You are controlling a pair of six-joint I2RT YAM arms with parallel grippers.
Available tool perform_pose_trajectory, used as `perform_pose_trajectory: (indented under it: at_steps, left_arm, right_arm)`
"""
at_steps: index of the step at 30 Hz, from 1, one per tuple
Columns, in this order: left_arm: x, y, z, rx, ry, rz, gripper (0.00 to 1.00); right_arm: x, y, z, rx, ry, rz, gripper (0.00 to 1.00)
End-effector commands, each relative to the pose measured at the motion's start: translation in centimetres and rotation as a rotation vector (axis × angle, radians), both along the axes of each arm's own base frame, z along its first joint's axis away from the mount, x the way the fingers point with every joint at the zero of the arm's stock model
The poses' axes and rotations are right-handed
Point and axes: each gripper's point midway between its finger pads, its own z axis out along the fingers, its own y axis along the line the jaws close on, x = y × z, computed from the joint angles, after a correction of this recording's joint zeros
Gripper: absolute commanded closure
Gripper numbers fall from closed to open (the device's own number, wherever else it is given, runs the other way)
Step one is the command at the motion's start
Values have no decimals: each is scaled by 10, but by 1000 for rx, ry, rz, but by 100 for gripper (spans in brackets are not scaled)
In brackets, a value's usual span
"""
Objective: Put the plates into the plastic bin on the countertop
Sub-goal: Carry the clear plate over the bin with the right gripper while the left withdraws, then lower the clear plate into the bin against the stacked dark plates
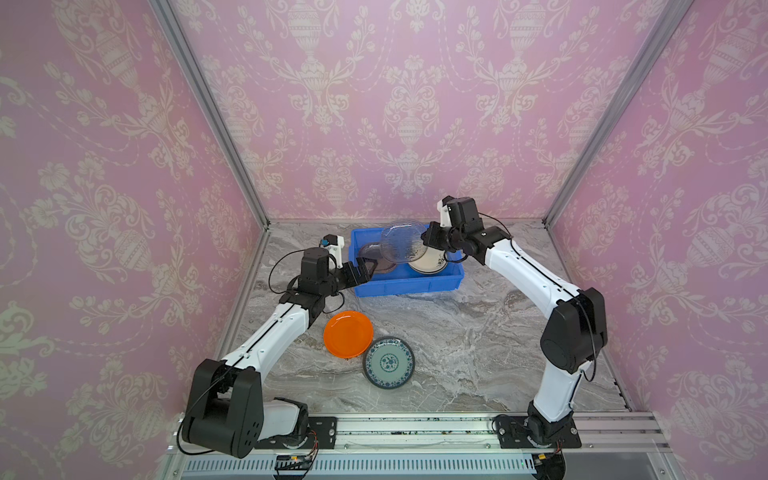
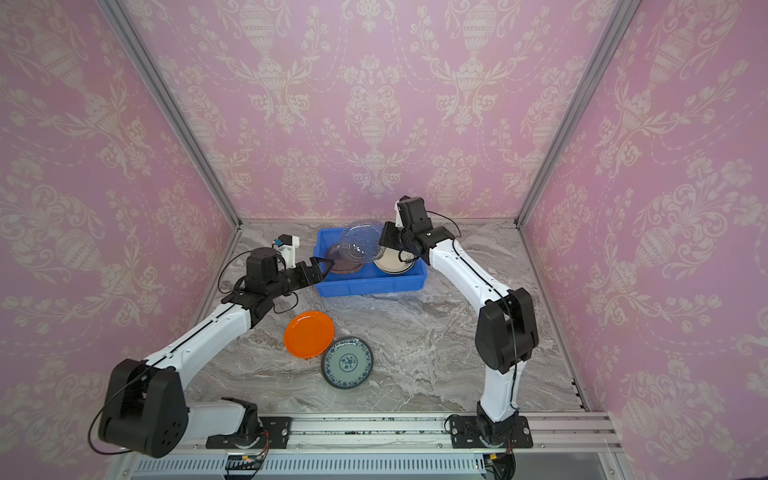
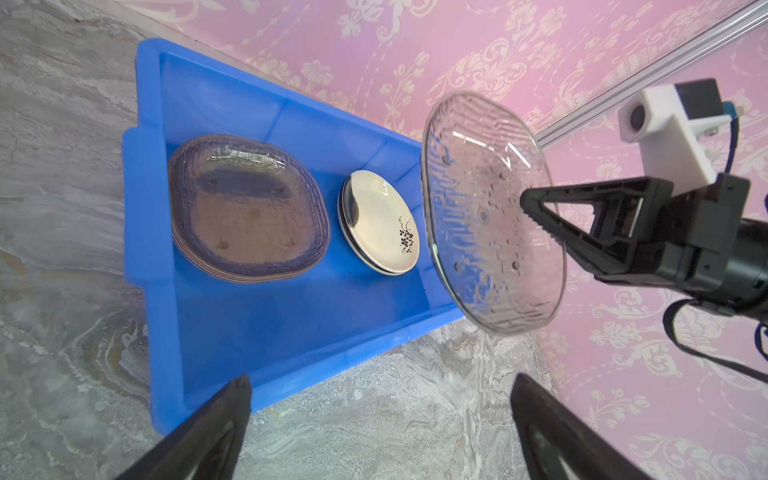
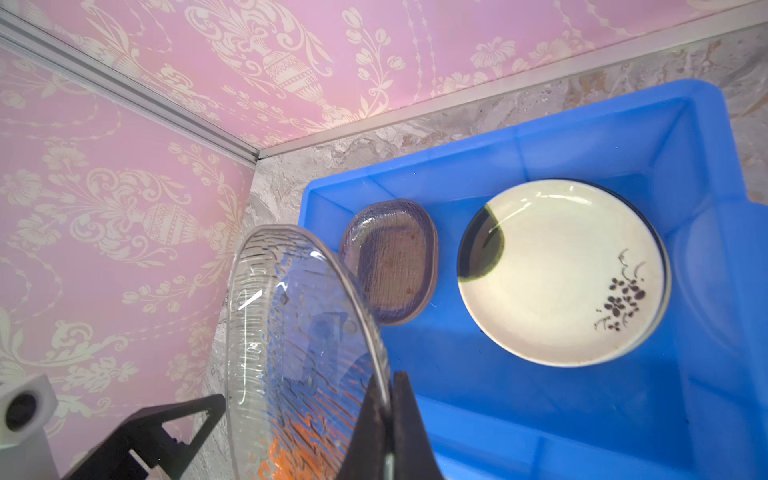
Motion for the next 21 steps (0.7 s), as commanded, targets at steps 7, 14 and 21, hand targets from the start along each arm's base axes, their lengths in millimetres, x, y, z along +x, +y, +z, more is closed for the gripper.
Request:
perform_pose_trajectory:
  at_steps: [7, 14, 21]
  left_arm:
    - [-7, 24, 20, 54, -62, 51, 1]
    - [-4, 39, 20, 62, -66, 86, 1]
    - [-2, 40, 4, 55, -29, 93, 1]
  right_arm:
    - [37, 28, -25, 10, 77, 97, 100]
    - [53, 41, -70, 10, 126, 125, 100]
    - [70, 54, -100, 31, 135, 117, 100]
